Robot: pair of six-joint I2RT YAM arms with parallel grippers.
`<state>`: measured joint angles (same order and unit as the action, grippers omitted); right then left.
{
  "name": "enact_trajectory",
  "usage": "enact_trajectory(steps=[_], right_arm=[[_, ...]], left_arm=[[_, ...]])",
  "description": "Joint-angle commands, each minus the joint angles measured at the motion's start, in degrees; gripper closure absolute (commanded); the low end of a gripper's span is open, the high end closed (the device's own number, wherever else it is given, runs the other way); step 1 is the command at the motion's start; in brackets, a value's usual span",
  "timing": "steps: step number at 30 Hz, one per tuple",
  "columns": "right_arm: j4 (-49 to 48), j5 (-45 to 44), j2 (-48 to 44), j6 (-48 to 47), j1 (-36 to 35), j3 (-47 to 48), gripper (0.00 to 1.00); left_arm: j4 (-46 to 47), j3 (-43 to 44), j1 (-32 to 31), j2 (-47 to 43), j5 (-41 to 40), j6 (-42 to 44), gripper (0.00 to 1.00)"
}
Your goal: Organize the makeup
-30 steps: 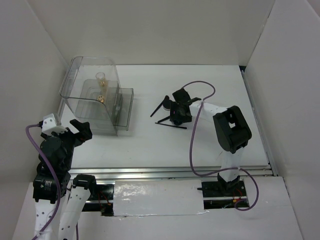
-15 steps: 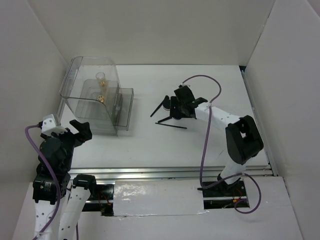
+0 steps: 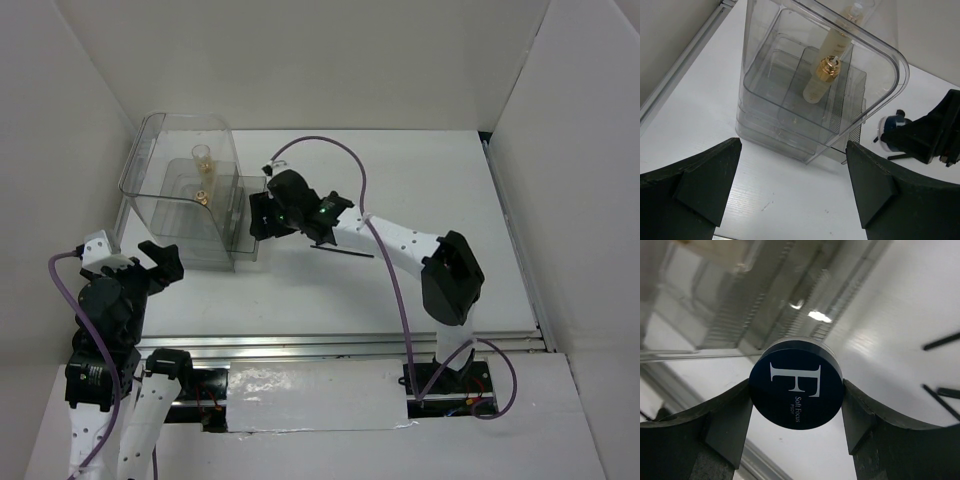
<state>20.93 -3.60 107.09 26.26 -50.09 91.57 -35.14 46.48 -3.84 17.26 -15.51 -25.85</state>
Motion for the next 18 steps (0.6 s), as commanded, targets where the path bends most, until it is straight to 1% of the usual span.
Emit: enact_trajectory(steps=[1, 2, 6, 10, 13, 17, 18], right_arm=[[-9.73, 3.33, 1.89, 2.04, -0.63, 3.61, 0.48], [-11.33, 4.72, 2.59, 2.39, -0.80, 3.62, 0.48], [-13.81, 4.74, 6.64, 3.01, -0.80, 6.25, 0.46], [-12.67, 5.44, 12.34, 2.74, -0.63, 11.59, 0.45], [-11.17, 5.27, 14.89, 2.57, -0.72, 14.24, 0.44], [-10.56, 4.04, 15.52, 2.39, -0.72, 14.52, 0.36], [-10.38, 3.77, 15.26, 2.30, -0.63, 14.17, 0.30]], left_arm=[[2.18, -0.07, -0.21, -0.56, 0.56, -0.08, 0.01], [2.18, -0.07, -0.21, -0.56, 0.57, -0.08, 0.01], [2.26, -0.07, -0.21, -0.47, 0.83, 0.01, 0.00], [2.35, -0.25, -0.21, -0.64, 1.09, 0.09, 0.01], [2.44, -0.25, -0.29, -0.47, 1.27, 0.09, 0.01], [2.44, -0.25, -0.29, -0.56, 1.44, 0.18, 0.01], [2.53, -0.25, -0.38, -0.56, 1.53, 0.18, 0.01]])
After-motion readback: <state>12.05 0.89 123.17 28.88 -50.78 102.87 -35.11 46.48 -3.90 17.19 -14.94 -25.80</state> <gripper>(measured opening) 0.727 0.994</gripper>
